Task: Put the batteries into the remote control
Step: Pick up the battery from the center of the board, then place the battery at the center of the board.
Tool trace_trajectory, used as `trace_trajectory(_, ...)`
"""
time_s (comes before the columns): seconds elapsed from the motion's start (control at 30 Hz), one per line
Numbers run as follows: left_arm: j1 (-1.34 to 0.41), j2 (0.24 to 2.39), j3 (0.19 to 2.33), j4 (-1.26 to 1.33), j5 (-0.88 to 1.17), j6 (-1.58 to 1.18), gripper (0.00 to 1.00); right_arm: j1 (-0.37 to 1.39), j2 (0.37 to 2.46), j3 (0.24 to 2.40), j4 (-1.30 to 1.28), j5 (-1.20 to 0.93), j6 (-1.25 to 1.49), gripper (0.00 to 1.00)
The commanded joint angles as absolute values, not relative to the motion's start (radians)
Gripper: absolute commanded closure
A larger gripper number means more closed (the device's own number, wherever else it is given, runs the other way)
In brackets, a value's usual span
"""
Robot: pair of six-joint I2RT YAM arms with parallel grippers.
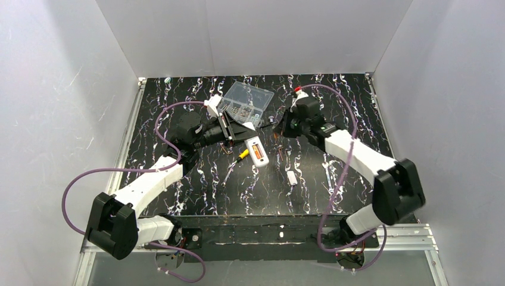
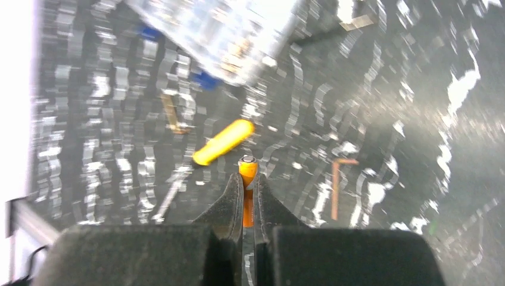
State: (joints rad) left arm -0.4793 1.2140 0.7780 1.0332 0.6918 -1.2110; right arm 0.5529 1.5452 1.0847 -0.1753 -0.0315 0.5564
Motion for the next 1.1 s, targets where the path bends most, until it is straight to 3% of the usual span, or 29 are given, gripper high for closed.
trace_trajectory(0.0, -0.471, 1.209, 0.807, 1.104, 0.736, -1.196, 1.00, 0.544, 1.357, 1.016, 0.039, -0.238, 0.506, 0.99)
trace_trajectory(0.43, -0.466, 1.245, 0.849, 1.145, 0.744, -1.202, 1.00, 0.542, 0.933, 0.765, 0.342, -0.399, 0.561, 0.99)
trace_trajectory(0.9, -0.466, 1.266, 0.849, 1.237, 0.739, -1.198, 1.00, 0.543, 0.970, 0.731, 0.706, -0.766, 0.407, 0.99)
trace_trajectory(1.07, -0.466, 1.270, 0.848, 1.251, 0.747, -1.198, 1.00, 0.550, 0.949, 0.727, 0.699, -0.860, 0.271, 0.99)
